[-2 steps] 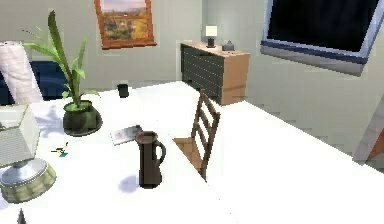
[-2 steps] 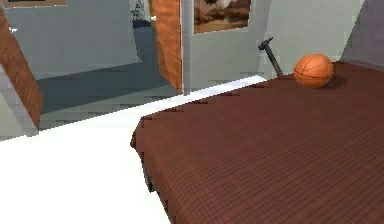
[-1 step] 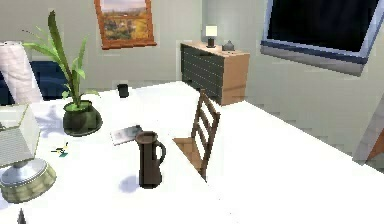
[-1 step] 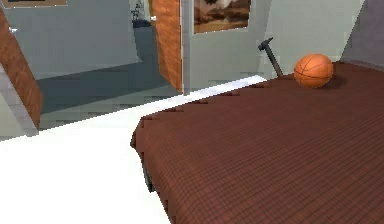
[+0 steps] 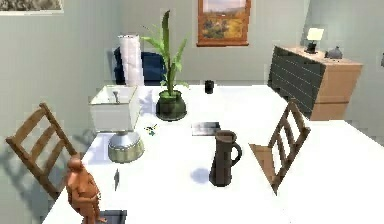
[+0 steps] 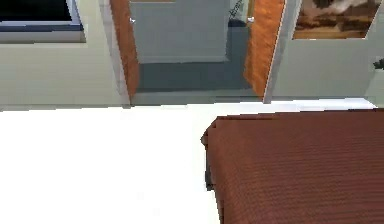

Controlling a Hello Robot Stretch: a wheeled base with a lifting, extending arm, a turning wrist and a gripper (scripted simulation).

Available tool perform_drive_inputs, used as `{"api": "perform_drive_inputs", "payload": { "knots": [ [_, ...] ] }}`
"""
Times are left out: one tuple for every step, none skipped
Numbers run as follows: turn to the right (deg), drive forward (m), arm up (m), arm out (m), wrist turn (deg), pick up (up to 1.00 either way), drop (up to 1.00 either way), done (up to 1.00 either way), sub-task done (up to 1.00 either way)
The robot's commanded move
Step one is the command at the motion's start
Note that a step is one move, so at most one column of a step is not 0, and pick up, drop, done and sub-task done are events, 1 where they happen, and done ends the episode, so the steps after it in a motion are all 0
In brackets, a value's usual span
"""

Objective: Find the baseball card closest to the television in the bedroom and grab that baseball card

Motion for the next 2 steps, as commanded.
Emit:
{"api": "perform_drive_inputs", "payload": {
  "knots": [
    [0.0, 0.05, 0.0, 0.0, 0.0, 0.0, 0.0, 0.0, 0.0],
    [45.0, 0.0, 0.0, 0.0, 0.0, 0.0, 0.0, 0.0, 0.0]
  ]
}}
